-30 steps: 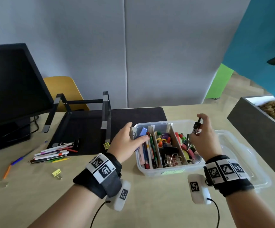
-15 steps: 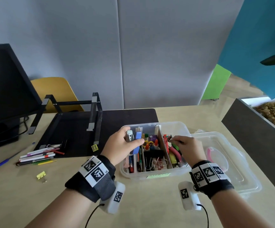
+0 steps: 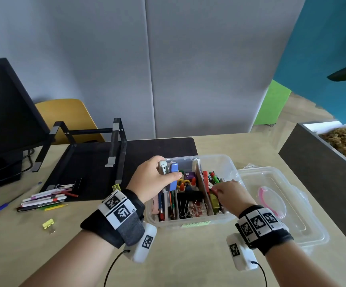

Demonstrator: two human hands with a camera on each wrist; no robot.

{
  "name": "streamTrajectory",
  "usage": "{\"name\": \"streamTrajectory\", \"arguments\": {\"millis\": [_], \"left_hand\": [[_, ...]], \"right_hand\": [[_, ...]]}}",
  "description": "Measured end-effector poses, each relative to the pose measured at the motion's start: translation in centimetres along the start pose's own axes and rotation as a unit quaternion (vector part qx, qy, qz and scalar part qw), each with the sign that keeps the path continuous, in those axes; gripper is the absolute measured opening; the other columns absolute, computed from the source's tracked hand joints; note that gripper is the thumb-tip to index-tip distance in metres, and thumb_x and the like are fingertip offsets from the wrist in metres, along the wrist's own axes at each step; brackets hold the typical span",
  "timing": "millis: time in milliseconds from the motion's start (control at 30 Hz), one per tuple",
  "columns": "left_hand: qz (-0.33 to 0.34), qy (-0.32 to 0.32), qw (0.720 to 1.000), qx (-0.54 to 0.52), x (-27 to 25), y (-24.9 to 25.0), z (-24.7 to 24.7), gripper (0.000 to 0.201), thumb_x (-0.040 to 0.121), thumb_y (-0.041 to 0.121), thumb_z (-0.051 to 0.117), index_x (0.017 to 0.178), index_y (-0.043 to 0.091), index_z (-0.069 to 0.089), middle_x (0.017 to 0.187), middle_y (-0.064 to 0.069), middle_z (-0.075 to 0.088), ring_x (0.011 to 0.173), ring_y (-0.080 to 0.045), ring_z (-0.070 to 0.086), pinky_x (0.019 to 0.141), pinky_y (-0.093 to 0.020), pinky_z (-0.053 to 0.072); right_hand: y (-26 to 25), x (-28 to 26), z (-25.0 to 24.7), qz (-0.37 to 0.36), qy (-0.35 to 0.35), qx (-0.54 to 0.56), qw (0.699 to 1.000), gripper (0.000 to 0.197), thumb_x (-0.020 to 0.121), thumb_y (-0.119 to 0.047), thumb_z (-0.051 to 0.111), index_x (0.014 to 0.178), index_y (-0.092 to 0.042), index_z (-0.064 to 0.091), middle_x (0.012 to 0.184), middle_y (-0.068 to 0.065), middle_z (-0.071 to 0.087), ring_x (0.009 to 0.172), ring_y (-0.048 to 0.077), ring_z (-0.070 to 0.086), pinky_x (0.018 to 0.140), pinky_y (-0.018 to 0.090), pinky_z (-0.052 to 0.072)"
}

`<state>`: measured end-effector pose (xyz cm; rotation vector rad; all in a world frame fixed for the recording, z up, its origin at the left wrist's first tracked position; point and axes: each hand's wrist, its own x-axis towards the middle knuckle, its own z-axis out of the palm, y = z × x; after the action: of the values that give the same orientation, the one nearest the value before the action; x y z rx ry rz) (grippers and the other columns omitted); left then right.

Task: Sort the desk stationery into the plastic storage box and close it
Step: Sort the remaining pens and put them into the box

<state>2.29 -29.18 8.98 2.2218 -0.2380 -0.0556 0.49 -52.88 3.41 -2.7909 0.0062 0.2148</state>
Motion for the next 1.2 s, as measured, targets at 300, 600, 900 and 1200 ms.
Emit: {"name": "streamTrajectory", "arguments": {"millis": [300, 600, 900, 1200], "left_hand": [[0.045, -0.086, 0.995, 0.028, 3.1, 4.1, 3.0, 0.029, 0.083, 0.039, 0.068, 0.087, 0.011, 0.058, 0.078, -0.006, 0.064, 0.072, -0.023, 0.063, 0.065, -0.034, 0.047], [0.018, -0.253, 0.96, 0.119, 5.2, 6.9, 8.4, 0.03, 0.095, 0.034, 0.052, 0.074, 0.012, 0.049, 0.075, -0.005, 0.049, 0.073, -0.022, 0.042, 0.055, -0.03, 0.027], [-0.03, -0.257, 0.933, 0.251, 5.5, 7.0, 11.6, 0.052, 0.08, 0.062, 0.055, 0.094, 0.012, 0.063, 0.09, -0.005, 0.061, 0.089, -0.026, 0.058, 0.072, -0.033, 0.037], [-0.005, -0.305, 0.86, 0.408, 5.1, 7.4, 11.8, 0.058, 0.096, 0.057, 0.028, 0.132, 0.018, 0.052, 0.137, -0.011, 0.05, 0.128, -0.031, 0.041, 0.1, -0.04, 0.029]], "right_hand": [[2.1, 0.2, -0.8, 0.046, 0.207, 0.172, 0.962, 0.023, 0.087, -0.004, 0.051, 0.105, -0.006, 0.066, 0.117, 0.006, 0.059, 0.106, 0.025, 0.055, 0.086, 0.024, 0.038], [2.4, 0.3, 0.3, 0.07, 0.283, 0.239, 0.926, 0.023, 0.089, -0.003, 0.048, 0.107, -0.005, 0.063, 0.112, 0.009, 0.06, 0.105, 0.027, 0.055, 0.088, 0.025, 0.037], [2.3, 0.1, 0.1, 0.1, 0.31, 0.3, 0.897, 0.022, 0.096, -0.013, 0.044, 0.111, -0.003, 0.057, 0.113, 0.01, 0.059, 0.106, 0.024, 0.052, 0.075, 0.016, 0.027], [2.3, 0.1, 0.2, 0.097, 0.313, 0.292, 0.899, 0.022, 0.096, -0.014, 0.045, 0.108, -0.002, 0.059, 0.111, 0.01, 0.059, 0.101, 0.021, 0.051, 0.071, 0.011, 0.025]]}}
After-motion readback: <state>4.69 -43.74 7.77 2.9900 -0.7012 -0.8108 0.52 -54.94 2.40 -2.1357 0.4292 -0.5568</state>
